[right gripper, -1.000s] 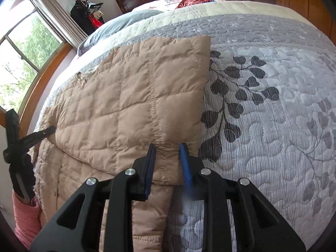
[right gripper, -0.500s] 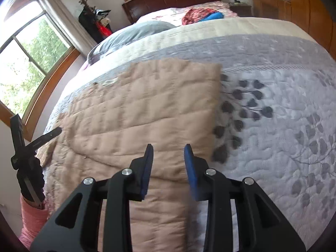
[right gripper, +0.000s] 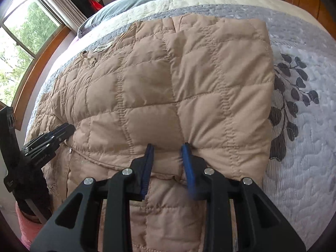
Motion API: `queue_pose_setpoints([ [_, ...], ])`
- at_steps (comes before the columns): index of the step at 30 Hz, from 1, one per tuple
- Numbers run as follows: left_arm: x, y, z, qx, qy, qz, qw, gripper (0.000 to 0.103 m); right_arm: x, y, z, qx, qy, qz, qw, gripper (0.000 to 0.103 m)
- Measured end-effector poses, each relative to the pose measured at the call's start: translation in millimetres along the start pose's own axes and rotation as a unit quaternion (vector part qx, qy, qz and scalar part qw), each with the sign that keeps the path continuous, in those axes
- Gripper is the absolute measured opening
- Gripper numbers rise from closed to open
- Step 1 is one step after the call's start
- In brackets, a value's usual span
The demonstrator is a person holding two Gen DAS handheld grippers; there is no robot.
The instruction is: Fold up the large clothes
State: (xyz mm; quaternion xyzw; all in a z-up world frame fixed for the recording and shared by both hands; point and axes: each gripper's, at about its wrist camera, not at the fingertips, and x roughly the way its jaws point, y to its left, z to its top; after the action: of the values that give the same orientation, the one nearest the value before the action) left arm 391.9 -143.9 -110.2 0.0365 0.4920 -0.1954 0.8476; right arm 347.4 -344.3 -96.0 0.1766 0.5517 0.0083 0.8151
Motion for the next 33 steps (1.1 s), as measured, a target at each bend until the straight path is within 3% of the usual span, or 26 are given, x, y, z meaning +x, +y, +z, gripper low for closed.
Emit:
queue_pose_setpoints([
  [5, -3, 7, 5, -0.022, 0.014, -0.012, 0.9996, 0.031, -8, 4, 0, 0.005, -0.002, 0.002, 1.000, 0.029],
  [8, -27, 24, 10, -0.044, 0.004, -0.023, 0.9988, 0.033, -36, 10, -4, -0.001, -0.042, 0.037, 0.998, 0.041],
  [10, -54, 37, 5, -0.049, -0.020, -0.031, 0.9981, 0.051, -60, 10, -11, -0.012, -0.069, 0.030, 0.997, 0.049],
  [13, -93, 74, -12, -0.067, -0.054, -0.018, 0.9961, 0.059, -80, 1, -20, -0.011, -0.076, 0.015, 0.997, 0.050],
  [16, -121, 131, -36, -0.113, -0.059, 0.011, 0.9918, 0.060, -86, -9, -31, -0.009, -0.070, 0.005, 0.997, 0.051],
  [20, -153, 222, -86, -0.206, -0.060, 0.082, 0.9734, 0.060, -79, -18, -42, -0.007, -0.058, -0.012, 0.998, 0.051],
  [23, -175, 296, -130, -0.295, -0.062, 0.129, 0.9448, 0.060, -72, -22, -44, -0.008, -0.049, -0.016, 0.999, 0.051],
  [27, -191, 361, -171, -0.381, -0.063, 0.169, 0.9070, 0.060, -68, -23, -42, -0.005, -0.045, -0.017, 0.999, 0.051],
  [33, -188, 427, -207, -0.468, -0.090, 0.110, 0.8723, 0.060, -59, -20, -43, -0.008, -0.034, -0.026, 0.999, 0.051],
])
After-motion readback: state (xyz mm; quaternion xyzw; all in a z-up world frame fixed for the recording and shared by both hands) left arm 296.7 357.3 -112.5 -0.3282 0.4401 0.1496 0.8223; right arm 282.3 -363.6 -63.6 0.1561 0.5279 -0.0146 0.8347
